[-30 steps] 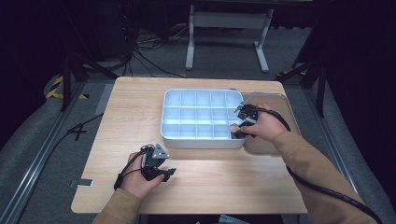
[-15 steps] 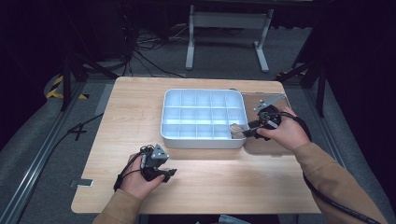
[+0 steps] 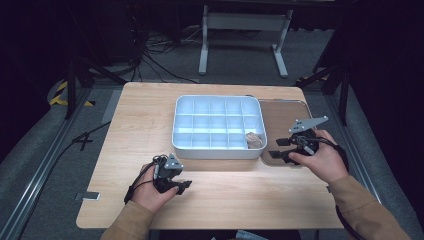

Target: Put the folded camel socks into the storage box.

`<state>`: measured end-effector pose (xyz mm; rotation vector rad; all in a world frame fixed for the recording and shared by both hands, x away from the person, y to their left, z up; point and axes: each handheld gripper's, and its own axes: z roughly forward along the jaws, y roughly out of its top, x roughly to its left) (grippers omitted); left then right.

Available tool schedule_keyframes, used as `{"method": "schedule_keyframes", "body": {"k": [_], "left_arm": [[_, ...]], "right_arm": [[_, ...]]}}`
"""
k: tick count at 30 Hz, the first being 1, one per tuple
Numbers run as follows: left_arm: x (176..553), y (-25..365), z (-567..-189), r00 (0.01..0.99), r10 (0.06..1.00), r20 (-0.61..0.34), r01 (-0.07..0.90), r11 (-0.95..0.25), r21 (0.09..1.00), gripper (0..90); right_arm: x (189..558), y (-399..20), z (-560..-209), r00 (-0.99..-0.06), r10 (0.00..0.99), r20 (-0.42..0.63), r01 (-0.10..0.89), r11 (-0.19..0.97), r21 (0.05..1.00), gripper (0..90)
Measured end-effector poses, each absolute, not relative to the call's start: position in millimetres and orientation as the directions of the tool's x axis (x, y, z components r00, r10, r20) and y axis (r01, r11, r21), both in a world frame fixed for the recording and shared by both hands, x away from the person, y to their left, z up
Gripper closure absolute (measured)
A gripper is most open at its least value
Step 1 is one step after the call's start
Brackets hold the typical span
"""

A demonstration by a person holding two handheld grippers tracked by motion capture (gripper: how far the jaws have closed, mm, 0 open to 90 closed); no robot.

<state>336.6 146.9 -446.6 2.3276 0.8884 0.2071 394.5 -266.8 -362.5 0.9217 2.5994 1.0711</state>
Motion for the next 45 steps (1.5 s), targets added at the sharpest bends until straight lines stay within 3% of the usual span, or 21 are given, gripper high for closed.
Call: {"method": "schedule_keyframes", "body": {"k": [11, 21, 30, 45], "left_arm": [[336.7, 146.1, -447.6, 0.761, 0.645, -0.075, 0.549, -0.578, 0.603, 44.6], [336.4, 146.6, -447.0, 0.755, 0.654, -0.045, 0.536, -0.577, 0.617, 43.3], [335.7, 144.7, -448.5, 0.755, 0.654, -0.045, 0.539, -0.581, 0.610, 42.6], [335.4, 141.9, -451.0, 0.764, 0.644, -0.034, 0.530, -0.596, 0.604, 42.4]], "right_arm": [[361.1, -274.7, -395.3, -0.772, 0.635, 0.033, 0.471, 0.536, 0.701, 43.7], [346.6, -275.7, -425.8, -0.755, 0.651, 0.076, 0.471, 0.458, 0.754, 42.5], [344.8, -268.0, -450.9, -0.768, 0.637, 0.068, 0.483, 0.506, 0.715, 42.1], [343.1, -256.1, -482.7, -0.815, 0.580, 0.014, 0.400, 0.544, 0.738, 37.1]]}}
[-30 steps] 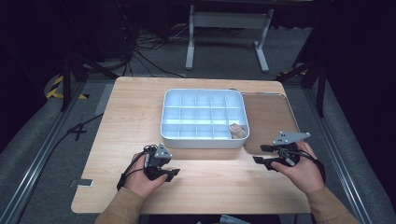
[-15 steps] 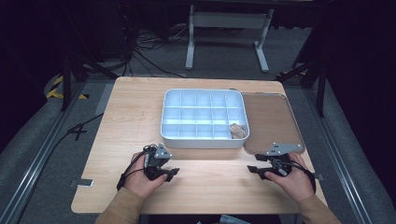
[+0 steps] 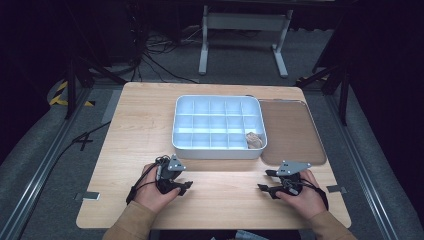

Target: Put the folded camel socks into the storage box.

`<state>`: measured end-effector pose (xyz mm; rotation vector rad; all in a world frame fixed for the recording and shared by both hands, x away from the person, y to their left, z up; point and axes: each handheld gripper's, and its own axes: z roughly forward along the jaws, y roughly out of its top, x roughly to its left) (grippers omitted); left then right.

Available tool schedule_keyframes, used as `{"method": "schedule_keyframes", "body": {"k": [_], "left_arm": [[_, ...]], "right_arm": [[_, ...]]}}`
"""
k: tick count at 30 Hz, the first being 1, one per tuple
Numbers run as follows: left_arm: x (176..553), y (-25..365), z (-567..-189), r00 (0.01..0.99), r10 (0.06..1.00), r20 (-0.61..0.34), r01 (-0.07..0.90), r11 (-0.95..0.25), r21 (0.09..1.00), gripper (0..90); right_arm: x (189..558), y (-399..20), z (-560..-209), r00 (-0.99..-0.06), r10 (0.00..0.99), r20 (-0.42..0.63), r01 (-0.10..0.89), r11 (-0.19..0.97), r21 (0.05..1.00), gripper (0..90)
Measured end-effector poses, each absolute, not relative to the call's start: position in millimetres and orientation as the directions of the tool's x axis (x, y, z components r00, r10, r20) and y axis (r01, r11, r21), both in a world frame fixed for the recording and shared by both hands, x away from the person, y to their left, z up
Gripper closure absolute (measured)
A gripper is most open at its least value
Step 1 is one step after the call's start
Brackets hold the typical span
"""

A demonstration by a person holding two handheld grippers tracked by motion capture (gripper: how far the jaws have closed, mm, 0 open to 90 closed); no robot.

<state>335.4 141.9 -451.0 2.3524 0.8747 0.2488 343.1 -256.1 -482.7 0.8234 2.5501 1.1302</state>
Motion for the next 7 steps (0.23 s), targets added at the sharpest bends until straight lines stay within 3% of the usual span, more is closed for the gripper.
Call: {"method": "schedule_keyframes", "body": {"k": [7], "left_arm": [[335.8, 142.2, -451.8, 0.765, 0.643, -0.032, 0.529, -0.600, 0.600, 42.4]], "right_arm": [[341.7, -255.2, -482.7, -0.815, 0.579, 0.005, 0.391, 0.545, 0.742, 37.8]]}}
